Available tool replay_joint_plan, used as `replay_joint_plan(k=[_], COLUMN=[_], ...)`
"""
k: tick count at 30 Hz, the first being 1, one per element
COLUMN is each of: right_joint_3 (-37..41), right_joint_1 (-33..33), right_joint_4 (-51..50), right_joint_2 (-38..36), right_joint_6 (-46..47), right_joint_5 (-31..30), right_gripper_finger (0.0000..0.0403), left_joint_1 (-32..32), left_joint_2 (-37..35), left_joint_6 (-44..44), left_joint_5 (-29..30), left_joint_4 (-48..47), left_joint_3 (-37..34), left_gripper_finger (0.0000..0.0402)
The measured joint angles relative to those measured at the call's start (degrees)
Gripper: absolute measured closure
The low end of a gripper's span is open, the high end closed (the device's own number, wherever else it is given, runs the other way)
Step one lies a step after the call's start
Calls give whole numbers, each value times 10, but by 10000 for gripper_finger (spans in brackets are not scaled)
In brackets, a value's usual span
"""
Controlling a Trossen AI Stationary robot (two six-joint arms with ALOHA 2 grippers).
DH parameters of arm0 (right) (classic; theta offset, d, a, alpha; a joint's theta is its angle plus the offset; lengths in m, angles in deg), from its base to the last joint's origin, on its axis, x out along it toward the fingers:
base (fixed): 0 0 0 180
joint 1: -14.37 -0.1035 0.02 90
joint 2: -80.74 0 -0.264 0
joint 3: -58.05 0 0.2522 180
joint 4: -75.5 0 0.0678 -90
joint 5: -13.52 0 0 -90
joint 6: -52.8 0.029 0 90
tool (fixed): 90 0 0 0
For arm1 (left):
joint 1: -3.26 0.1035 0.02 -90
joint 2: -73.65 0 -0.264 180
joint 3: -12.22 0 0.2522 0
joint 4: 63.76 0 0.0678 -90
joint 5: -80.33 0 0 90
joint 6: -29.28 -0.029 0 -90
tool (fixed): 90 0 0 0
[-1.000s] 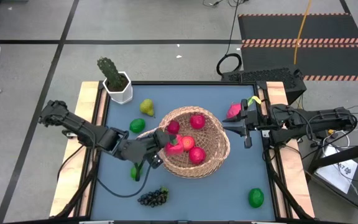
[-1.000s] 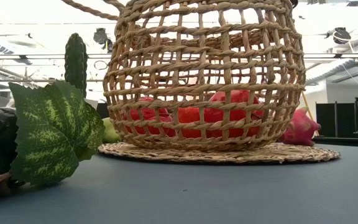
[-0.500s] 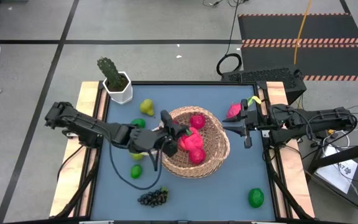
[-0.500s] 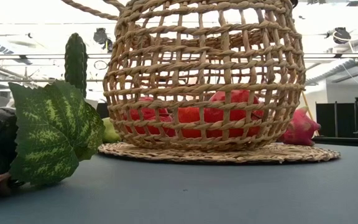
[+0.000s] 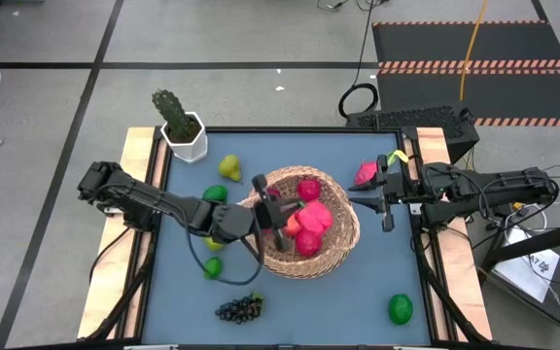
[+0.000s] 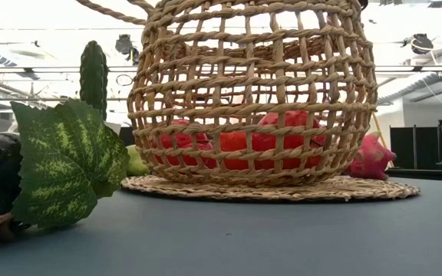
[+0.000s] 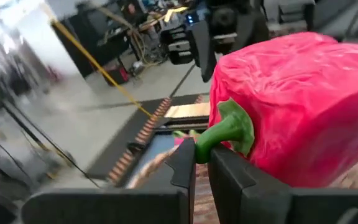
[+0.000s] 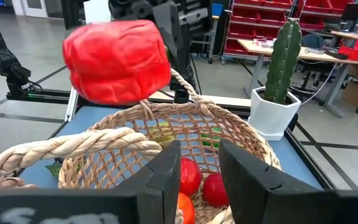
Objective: Build produce basket
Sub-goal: Put the red bell pepper into the brown basket
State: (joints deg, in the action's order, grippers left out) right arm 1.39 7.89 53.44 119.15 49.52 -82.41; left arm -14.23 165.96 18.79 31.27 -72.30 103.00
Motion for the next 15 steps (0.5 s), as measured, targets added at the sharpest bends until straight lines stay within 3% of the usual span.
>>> replay_joint_plan(k=[6,15], right_joint_3=[0,0], right_joint_1=[0,0], right_joint_4=[-1,-2], right_joint_2=[0,0], right_joint_6=[0,0], right_joint_5=[0,0], right_gripper_finger=[300,300], left_joint_1=[-10,-10], left_joint_2=[-1,-1], left_joint_6=[45,65], left_joint_5=[-1,0], left_joint_4=[5,10], left_joint_3=[0,0], left_gripper_finger=[387,368])
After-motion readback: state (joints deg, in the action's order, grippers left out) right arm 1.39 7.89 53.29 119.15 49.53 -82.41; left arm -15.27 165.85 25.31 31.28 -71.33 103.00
